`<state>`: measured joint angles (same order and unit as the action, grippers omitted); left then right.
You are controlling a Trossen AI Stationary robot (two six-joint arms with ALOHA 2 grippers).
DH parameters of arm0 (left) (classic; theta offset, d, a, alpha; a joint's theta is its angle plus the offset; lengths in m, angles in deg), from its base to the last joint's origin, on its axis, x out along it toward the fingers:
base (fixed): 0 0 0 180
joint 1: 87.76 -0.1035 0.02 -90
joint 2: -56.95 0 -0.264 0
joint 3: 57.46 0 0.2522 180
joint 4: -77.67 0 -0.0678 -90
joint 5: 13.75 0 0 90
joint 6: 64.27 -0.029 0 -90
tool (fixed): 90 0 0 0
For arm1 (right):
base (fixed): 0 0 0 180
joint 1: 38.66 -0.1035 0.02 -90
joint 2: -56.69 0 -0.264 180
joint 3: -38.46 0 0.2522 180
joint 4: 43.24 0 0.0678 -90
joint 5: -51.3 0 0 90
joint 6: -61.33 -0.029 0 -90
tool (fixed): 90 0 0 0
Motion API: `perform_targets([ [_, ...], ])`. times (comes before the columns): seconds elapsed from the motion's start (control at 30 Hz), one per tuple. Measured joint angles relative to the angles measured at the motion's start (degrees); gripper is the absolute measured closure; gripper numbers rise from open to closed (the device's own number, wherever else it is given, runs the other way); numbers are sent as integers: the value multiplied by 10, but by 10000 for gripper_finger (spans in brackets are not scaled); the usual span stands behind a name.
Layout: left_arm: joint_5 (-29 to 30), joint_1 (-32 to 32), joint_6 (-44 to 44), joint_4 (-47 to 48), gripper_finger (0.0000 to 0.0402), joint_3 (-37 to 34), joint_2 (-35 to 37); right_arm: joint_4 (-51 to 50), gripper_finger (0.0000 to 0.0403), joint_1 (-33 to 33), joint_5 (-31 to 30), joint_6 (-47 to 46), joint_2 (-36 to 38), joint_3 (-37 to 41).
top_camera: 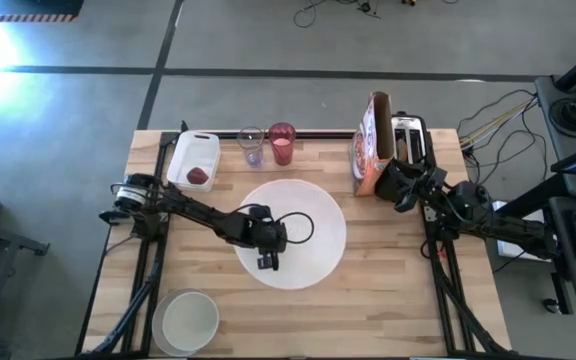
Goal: Arrange a breakfast setting
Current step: Move the white table mat to the center of the table, then move the white bin to the bottom right of the table
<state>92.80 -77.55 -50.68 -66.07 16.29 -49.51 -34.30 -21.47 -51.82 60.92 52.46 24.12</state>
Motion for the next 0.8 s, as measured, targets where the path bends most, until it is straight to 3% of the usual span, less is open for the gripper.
perform_targets([
  [0.8,-37,6,-39,-68,292,2,0,0,275,0,0,0,0,0],
])
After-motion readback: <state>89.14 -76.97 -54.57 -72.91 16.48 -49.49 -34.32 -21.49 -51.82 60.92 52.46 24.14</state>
